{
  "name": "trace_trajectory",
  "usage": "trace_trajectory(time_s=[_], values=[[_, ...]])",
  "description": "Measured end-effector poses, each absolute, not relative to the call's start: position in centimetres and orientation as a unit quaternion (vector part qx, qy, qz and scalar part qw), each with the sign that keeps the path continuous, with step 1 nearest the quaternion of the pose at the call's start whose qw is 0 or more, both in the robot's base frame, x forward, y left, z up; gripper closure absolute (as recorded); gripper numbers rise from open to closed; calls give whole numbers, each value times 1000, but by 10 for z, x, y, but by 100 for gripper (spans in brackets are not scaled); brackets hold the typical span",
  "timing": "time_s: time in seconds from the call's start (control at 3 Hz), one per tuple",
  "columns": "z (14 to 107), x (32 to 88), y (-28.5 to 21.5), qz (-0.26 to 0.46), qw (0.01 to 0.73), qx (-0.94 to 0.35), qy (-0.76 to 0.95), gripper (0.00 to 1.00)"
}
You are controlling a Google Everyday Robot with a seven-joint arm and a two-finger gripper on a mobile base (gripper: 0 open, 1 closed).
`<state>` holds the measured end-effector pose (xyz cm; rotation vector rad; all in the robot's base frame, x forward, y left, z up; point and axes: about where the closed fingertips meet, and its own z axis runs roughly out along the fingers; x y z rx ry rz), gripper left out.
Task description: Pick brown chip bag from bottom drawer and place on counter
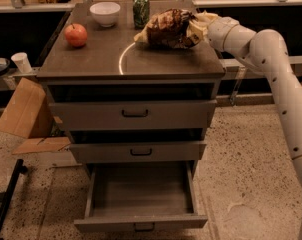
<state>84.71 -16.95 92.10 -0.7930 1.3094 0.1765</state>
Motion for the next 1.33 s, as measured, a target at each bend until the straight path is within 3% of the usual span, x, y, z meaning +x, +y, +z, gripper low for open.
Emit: trace_trajectory(time_s=[0.67, 1.0, 1.33], values=[[922, 835, -157, 139, 703, -390, 578, 14], [945, 802, -142, 168, 703, -421, 548, 0], [968, 760, -139, 165, 705, -442, 530, 0]])
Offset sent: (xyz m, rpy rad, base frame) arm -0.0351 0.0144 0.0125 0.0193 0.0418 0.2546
